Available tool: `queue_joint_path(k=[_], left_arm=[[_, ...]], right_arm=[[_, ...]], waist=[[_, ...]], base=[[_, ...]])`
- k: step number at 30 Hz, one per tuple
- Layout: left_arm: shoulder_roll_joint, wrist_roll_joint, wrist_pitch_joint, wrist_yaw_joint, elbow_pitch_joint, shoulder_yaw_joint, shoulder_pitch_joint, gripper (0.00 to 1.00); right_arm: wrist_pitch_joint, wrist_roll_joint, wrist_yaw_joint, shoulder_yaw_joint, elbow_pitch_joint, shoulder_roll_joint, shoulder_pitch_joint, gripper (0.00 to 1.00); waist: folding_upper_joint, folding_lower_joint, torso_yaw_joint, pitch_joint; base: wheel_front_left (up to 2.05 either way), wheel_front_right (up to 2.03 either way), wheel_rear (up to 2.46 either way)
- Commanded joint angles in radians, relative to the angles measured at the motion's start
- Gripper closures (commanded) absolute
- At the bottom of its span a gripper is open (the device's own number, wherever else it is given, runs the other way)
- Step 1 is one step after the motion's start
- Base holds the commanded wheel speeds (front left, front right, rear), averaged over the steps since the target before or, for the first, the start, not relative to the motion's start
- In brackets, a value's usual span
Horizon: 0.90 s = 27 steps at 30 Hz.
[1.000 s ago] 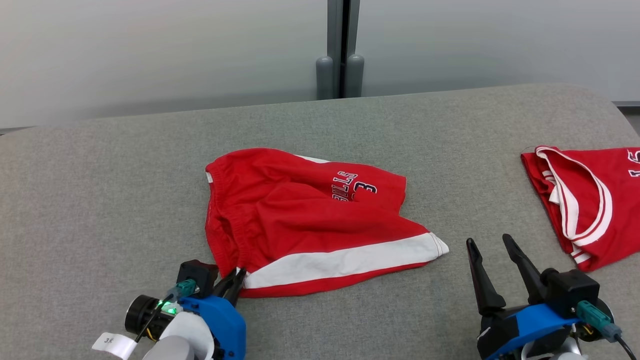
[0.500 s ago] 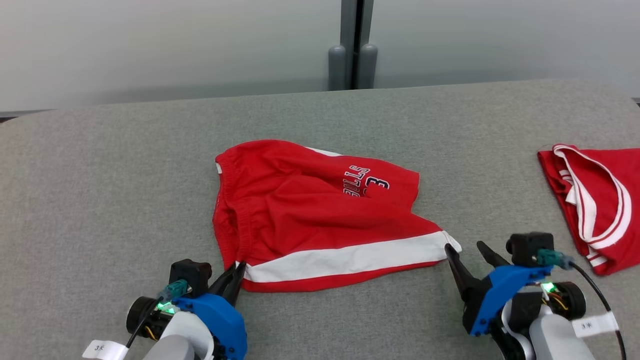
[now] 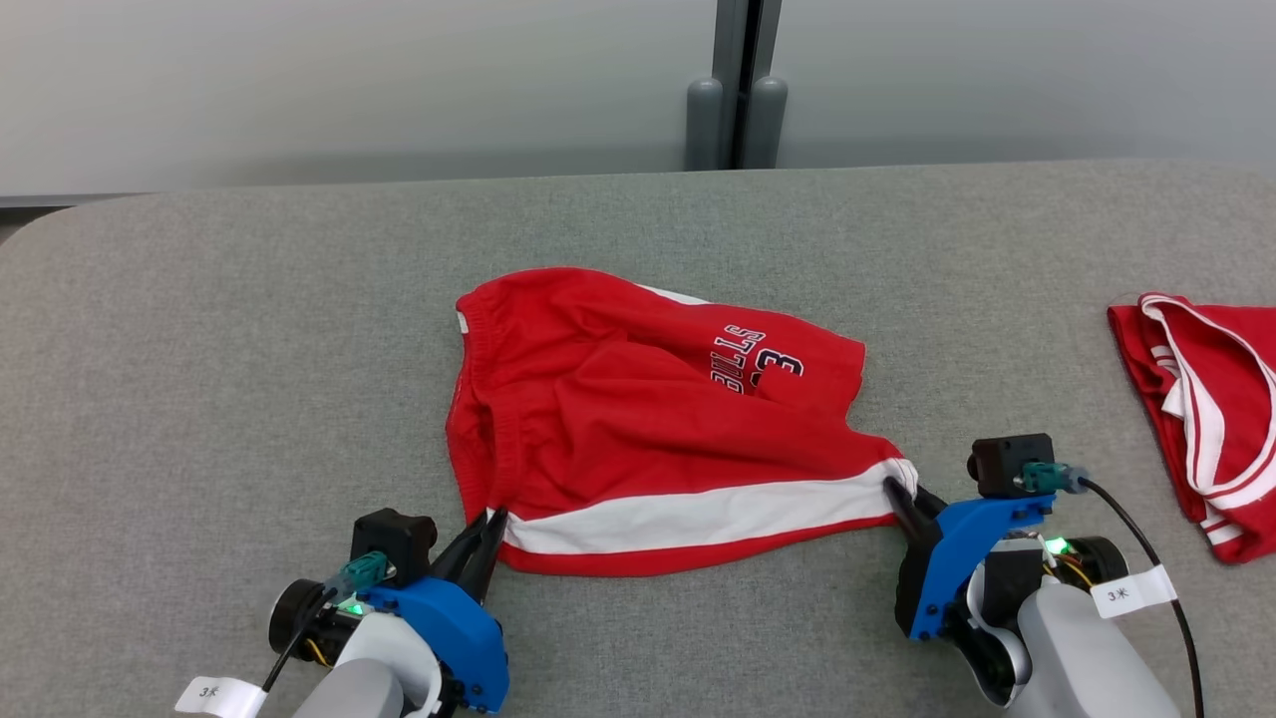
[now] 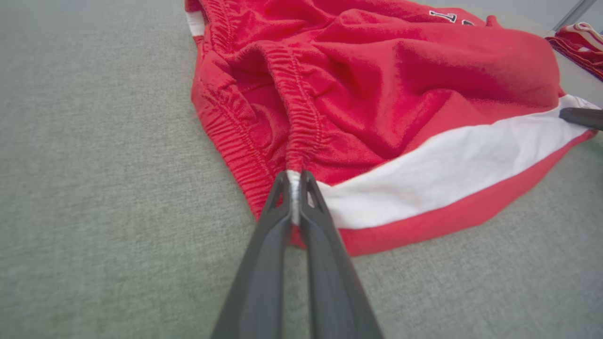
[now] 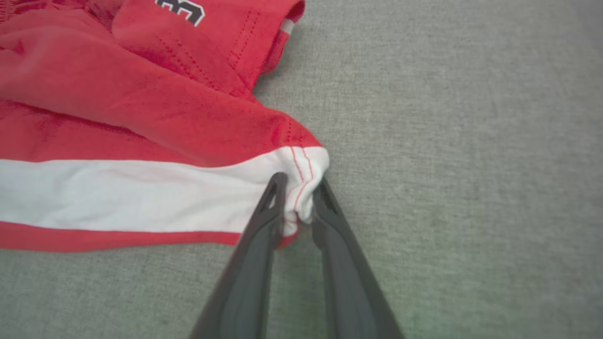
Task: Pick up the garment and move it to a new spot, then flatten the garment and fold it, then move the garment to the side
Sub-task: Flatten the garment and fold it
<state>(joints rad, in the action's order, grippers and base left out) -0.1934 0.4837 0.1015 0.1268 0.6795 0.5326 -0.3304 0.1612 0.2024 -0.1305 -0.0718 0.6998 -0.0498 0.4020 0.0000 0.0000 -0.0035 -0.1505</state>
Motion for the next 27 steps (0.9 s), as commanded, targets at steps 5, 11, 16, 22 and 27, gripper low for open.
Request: queue_joint_path(k=[5, 11, 16, 22, 27], left_arm=[[0.005, 0.038, 0.081, 0.0, -0.042, -0.036, -0.01, 1.0], [0.016, 0.139, 0.111, 0.002, -0.175, -0.088, 0.024, 1.0], [-0.009, 0.262, 0.057, 0.003, -0.393, -0.125, 0.035, 1.0], [-0.035, 0.432, -0.105, -0.007, -0.649, -0.177, 0.008, 1.0], [-0.066, 0.509, -0.245, -0.064, -0.72, -0.222, -0.125, 1.0]], right_arm=[[-0.076, 0.029, 0.0, 0.009, -0.046, -0.002, -0.01, 1.0], [-0.077, 0.061, 0.0, 0.029, -0.216, -0.003, -0.06, 1.0], [0.007, 0.022, -0.001, 0.096, -0.484, -0.002, -0.123, 1.0], [0.145, 0.026, -0.001, 0.121, -0.808, -0.012, -0.122, 1.0], [0.224, 0.057, -0.001, 0.111, -0.871, -0.042, 0.008, 1.0]], waist=[[0.0, 0.0, -0.003, 0.024], [0.0, 0.0, -0.011, 0.051], [0.0, 0.0, -0.02, 0.063], [0.0, 0.0, -0.037, 0.037], [0.0, 0.0, -0.053, -0.045]], base=[[0.0, 0.0, 0.0], [0.0, 0.0, 0.0], [0.0, 0.0, 0.0], [0.0, 0.0, 0.0], [0.0, 0.0, 0.0]])
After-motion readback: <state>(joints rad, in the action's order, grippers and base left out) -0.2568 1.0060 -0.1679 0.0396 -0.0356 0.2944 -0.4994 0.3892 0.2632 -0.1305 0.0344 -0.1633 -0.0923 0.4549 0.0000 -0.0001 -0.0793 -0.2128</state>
